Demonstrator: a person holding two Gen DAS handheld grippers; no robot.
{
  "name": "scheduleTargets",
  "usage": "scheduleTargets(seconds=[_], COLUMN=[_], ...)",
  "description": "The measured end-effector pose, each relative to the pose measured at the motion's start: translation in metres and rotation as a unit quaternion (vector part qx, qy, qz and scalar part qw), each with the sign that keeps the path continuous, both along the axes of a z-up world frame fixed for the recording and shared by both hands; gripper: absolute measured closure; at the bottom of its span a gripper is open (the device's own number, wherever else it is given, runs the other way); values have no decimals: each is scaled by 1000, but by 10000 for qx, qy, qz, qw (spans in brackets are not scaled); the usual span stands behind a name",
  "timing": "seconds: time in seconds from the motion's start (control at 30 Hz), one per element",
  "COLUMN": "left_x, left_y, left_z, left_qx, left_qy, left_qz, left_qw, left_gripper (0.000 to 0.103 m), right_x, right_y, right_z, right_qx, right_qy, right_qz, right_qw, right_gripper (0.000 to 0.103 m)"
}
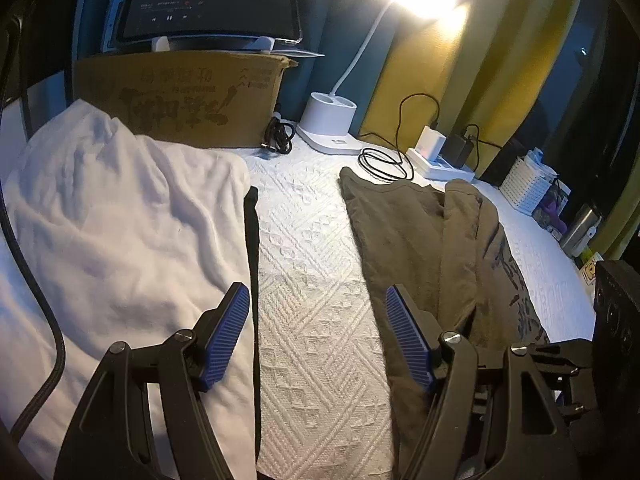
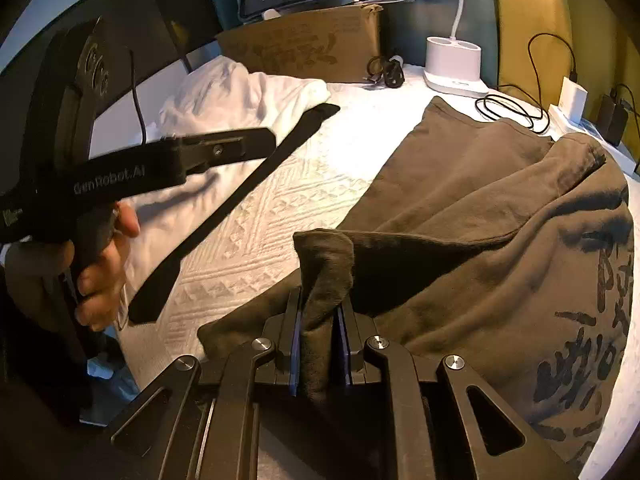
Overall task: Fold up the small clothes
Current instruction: 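Lift the held shirt side with the right tool and fold it over the middle, then open the right tool to release the folded shirt side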
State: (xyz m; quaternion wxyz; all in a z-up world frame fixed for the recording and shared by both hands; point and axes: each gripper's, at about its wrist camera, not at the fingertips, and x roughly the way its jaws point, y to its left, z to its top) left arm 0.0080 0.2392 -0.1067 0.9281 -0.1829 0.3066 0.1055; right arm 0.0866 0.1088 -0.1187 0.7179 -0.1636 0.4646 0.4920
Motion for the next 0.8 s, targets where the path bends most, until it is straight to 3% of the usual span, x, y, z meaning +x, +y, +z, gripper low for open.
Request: scheduleTargets(seconds=[0.13, 0.2, 0.23, 0.27, 0.43, 0.8], left_x=[3, 5, 6, 9, 19, 71], left_y=[-6, -10, -12, -15, -26, -65], left_z=[6, 10, 12, 14, 21, 33], left_qx=[64, 104, 128, 163, 305, 651], left_qy=[-34, -44, -46, -39, 18, 292], left_qz=[-51, -86, -104, -129, -185, -502], left_qw=[10000, 9999, 9999, 9998, 9994, 9962], left_gripper=[32, 32, 32, 32, 32, 32], right_x=[-7, -11, -13, -16, -14, 55], right_y=[-2, -5, -6, -9, -30, -106], right_z=[3, 6, 9, 12, 27, 35], right_qx=[-13, 1, 25, 85, 226, 371], right_qy=[-28, -10, -8, -12, -104, -121], right_qz=[133, 233, 273, 301, 243, -766], right_qw=[9999, 9997, 9996, 9995, 9994, 9963], right_gripper=[83, 66, 41, 22, 21, 21])
